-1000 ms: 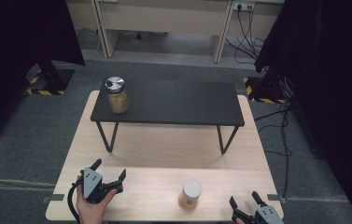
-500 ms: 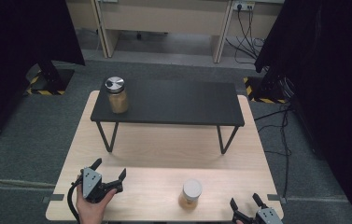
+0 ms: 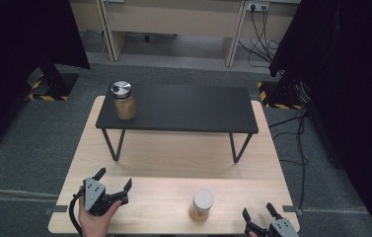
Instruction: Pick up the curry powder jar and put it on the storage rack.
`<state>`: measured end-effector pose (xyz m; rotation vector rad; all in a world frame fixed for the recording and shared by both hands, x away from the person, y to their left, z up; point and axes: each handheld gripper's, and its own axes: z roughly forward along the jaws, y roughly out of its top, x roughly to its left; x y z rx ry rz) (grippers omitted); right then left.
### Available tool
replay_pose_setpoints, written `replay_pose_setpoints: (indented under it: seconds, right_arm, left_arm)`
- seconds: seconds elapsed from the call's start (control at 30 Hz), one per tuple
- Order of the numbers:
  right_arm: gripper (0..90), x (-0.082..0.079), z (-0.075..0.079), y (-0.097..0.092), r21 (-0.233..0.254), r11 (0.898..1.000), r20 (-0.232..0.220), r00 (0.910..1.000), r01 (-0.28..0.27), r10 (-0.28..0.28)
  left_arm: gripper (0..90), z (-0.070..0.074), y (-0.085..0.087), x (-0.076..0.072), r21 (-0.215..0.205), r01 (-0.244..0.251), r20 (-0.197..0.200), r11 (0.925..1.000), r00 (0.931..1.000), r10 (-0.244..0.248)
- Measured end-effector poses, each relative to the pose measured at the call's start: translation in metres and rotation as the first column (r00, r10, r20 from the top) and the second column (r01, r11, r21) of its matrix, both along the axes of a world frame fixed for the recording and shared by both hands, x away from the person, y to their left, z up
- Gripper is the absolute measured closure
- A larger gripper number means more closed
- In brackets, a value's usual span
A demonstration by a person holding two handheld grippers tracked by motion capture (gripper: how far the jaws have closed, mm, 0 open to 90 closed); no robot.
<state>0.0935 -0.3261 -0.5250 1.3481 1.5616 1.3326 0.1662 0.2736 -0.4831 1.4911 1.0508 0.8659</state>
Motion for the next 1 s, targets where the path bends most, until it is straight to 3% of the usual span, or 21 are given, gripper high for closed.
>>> replay_pose_setpoints:
  seconds: [0.53,0.77,0.87,1.0]
  right_arm:
    - [7.1,0.003,0.0,-0.001,0.002,1.0,0.002,0.9999,-0.011,0.011]
    - [7.0,-0.004,0.005,0.001,0.005,1.0,0.036,0.9993,-0.008,0.008]
    - [6.8,-0.006,0.009,0.004,0.019,0.999,0.073,0.9963,-0.048,0.047]
    - [6.5,-0.007,0.014,0.008,0.029,0.991,0.115,0.9856,-0.128,0.124]
  left_arm:
    - [1.5,0.0,0.001,0.0,0.007,-0.011,0.001,0.9999,0.9999,0.011]
    - [1.4,0.0,0.001,-0.001,0.005,-0.004,0.004,1.0,1.0,0.004]
    - [1.5,0.0,0.002,0.0,0.005,-0.006,0.004,1.0,1.0,0.006]
    - [1.5,0.0,0.002,0.0,0.006,-0.008,0.003,1.0,1.0,0.008]
